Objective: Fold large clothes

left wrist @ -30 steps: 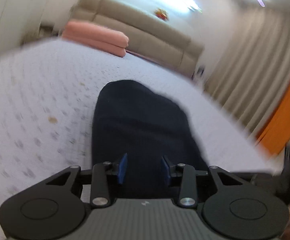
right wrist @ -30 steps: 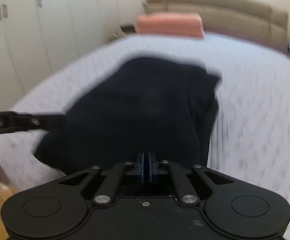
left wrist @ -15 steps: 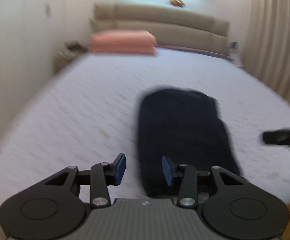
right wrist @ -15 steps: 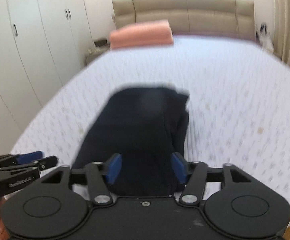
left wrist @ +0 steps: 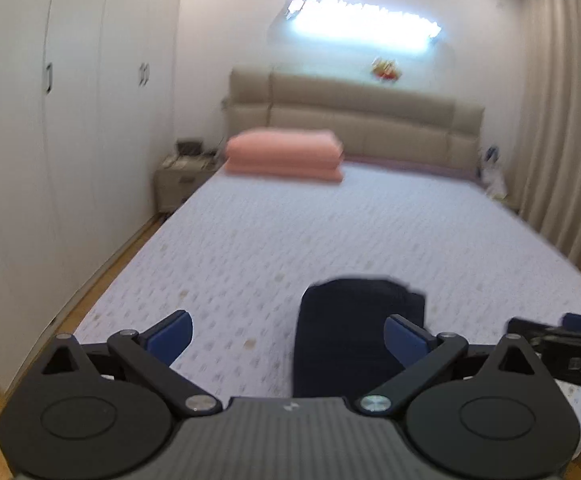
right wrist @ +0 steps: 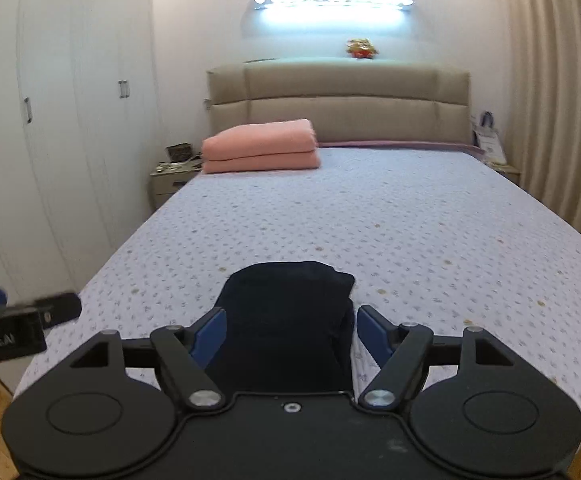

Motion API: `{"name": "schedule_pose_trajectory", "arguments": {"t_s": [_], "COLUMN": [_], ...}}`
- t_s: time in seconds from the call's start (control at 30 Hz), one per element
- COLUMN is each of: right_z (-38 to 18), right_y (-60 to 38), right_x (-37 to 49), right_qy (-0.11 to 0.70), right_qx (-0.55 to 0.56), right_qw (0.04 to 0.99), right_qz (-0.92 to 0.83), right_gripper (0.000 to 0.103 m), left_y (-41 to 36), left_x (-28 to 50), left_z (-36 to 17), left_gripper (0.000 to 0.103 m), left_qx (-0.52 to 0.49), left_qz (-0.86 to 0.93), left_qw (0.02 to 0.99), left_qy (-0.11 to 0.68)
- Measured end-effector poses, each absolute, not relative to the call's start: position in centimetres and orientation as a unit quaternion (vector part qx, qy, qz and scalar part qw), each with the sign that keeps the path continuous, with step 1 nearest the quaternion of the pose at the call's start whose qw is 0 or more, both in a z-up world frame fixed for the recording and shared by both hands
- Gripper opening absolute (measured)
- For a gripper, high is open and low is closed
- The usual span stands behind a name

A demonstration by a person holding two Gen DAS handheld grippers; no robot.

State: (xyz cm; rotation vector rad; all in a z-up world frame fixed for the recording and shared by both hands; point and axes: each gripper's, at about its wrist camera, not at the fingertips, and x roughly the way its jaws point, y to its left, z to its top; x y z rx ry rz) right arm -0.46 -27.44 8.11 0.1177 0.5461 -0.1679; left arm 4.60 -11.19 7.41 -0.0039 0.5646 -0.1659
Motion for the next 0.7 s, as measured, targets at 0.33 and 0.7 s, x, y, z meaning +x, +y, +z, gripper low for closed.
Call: {"name": "schedule_pose_trajectory", "arguments": {"t_s": [0.33,0.7], "right_z": [6.8,3.2], "right_y": [-27.1,-28.8], "right_x": [-0.8,2.2], "right_qy": [0.302,0.347], "right_qx": [0.075,0.080], "right_qw": [0.947,0.929], "right_qz": [-0.086,-0.097], "right_gripper": [0.085,0.086], "left_y": [-12.3,-14.8], "left_x": [3.7,6.5], "left_z": [4.5,1.6], "left_gripper": [0.103,0.103], "left_qx": [0.041,0.057], "left_qz": [-0.063,-0.066], "left_qw": [0.949,0.936], "left_qy": [0.308,0.342]}}
